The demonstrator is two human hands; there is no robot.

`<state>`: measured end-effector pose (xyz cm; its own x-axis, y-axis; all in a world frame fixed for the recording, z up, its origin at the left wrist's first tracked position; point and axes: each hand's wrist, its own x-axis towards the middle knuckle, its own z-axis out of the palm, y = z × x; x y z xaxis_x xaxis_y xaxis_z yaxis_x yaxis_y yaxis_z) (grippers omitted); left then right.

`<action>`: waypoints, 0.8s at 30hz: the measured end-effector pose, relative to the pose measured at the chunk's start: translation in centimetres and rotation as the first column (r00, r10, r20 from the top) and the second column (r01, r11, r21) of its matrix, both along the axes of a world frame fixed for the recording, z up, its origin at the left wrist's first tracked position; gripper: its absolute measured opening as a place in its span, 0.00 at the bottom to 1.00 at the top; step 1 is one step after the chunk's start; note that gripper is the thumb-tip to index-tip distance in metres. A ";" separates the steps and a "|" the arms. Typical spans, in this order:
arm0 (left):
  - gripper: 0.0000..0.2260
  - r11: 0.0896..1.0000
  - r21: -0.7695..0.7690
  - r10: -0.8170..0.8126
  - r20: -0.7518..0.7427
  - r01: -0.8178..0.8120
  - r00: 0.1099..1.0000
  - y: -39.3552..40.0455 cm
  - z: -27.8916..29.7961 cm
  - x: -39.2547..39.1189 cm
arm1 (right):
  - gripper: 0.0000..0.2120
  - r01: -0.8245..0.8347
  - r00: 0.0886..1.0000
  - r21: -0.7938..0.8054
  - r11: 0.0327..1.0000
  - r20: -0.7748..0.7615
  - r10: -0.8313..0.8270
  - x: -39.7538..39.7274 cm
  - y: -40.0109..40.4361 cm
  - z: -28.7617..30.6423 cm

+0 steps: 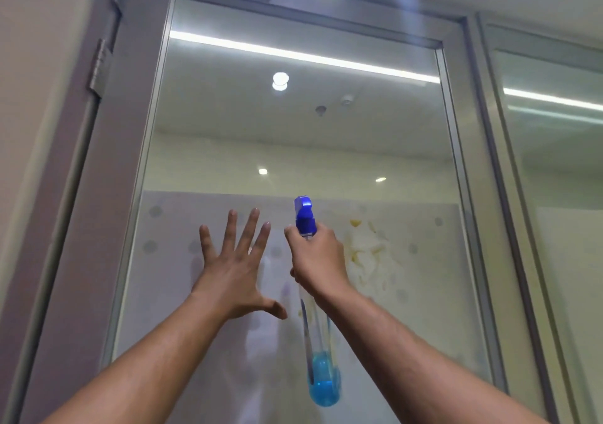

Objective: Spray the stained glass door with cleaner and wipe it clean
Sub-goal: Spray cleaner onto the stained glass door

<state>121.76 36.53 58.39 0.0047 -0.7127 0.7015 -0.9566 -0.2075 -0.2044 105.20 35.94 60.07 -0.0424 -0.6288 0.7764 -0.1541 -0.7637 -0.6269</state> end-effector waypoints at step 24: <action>0.75 0.995 0.081 0.050 -0.009 -0.049 0.999 0.8 0.5 -0.4 | 0.16 0.137 0.962 0.167 0.976 0.215 -0.171 -12.5 -3.3 2.5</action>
